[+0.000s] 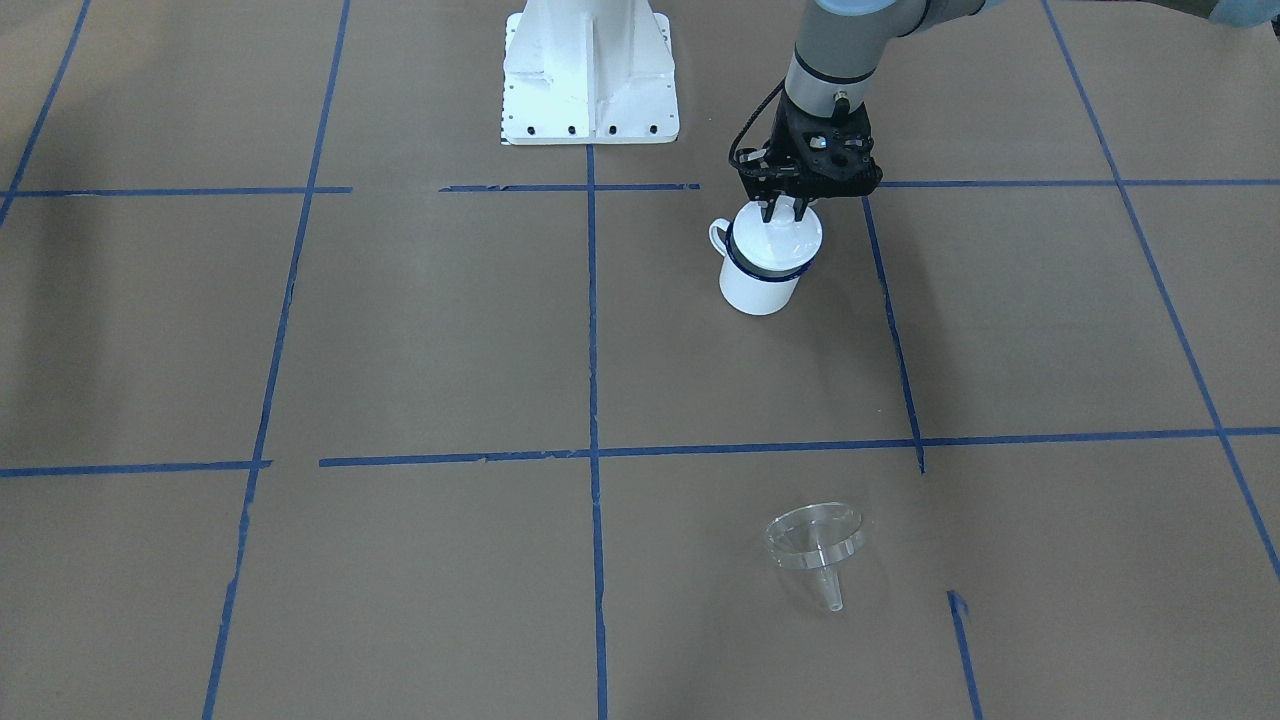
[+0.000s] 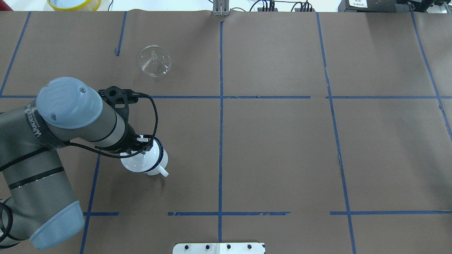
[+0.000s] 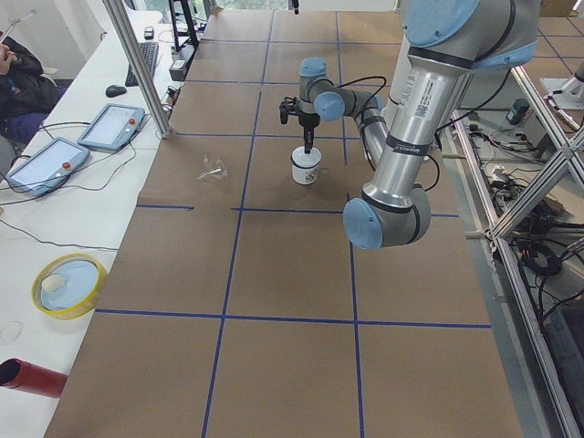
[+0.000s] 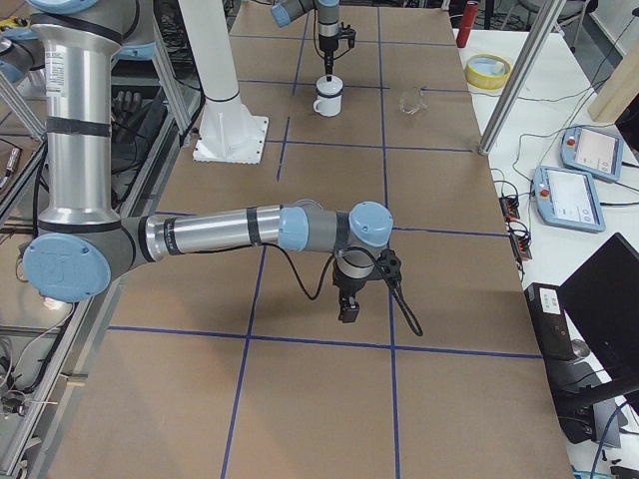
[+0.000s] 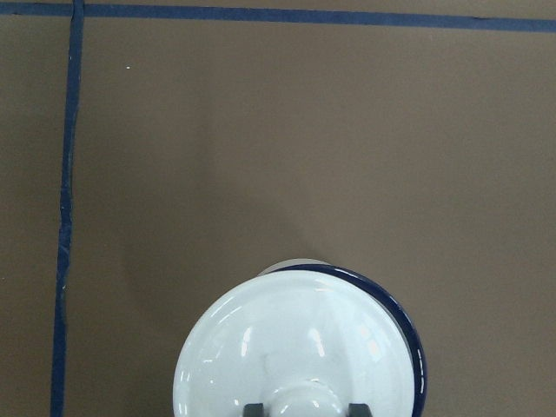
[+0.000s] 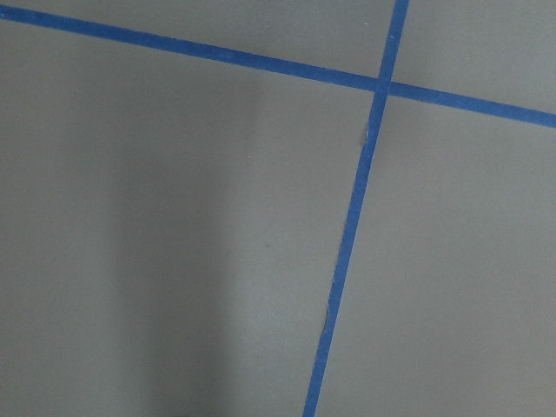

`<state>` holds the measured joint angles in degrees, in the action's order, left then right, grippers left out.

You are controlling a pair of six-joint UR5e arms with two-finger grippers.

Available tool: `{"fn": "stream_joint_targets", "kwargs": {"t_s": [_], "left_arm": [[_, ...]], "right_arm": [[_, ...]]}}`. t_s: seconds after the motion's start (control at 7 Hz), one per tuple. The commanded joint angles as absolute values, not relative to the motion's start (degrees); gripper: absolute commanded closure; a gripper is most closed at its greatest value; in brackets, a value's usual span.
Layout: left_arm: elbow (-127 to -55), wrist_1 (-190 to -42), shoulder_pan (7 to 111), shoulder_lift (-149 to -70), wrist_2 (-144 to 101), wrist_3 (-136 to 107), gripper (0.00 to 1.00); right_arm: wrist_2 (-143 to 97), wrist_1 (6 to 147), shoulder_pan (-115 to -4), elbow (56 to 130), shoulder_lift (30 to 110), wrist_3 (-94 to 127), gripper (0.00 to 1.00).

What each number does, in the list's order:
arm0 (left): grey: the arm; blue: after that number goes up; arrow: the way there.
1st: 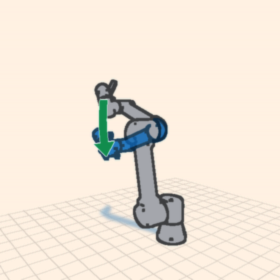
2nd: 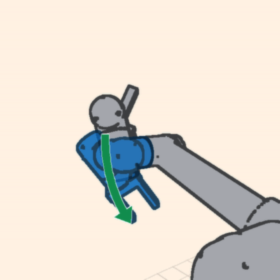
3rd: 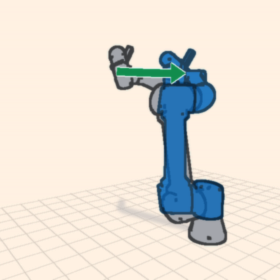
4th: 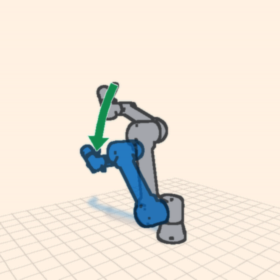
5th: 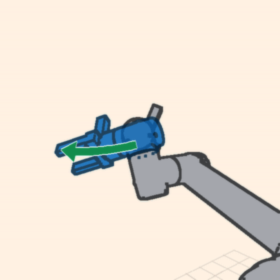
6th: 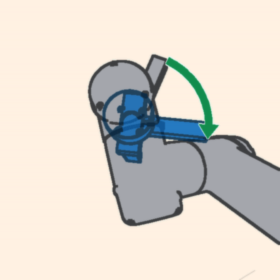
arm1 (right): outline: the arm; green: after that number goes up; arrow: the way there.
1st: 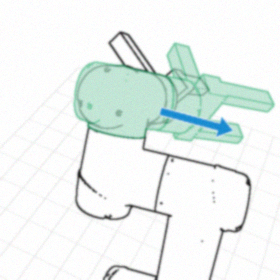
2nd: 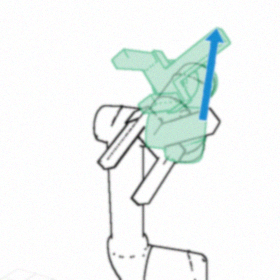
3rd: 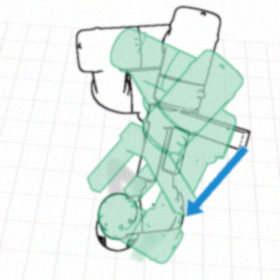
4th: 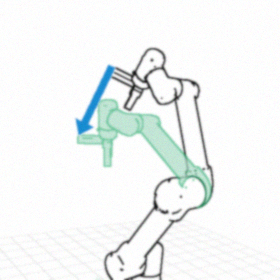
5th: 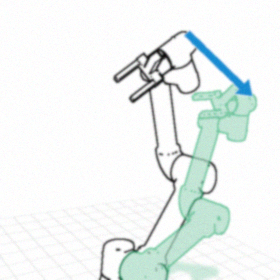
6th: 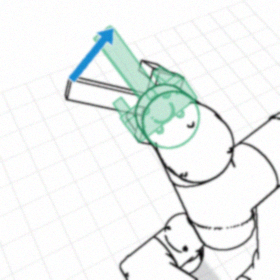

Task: Remove funnel from cup
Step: 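Lower the white funnel into the mug's opening and settle it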

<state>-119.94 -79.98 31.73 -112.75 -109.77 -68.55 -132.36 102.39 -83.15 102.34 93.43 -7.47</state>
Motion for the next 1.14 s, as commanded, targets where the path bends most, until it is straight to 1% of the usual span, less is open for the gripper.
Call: {"fn": "stream_joint_targets", "kwargs": {"t_s": [0.0, 1.0], "left_arm": [[-120.14, -80.07, 31.64, -112.85, -109.78, -68.55, 1.0], [-119.53, -80.07, 31.55, -113.12, -109.69, -67.94, 1.0]], "right_arm": [[-132.36, 102.39, -83.14, 102.39, 93.43, -7.47, 0.0], [-132.36, 102.39, -83.14, 102.39, 93.43, -7.47, 0.0]]}}
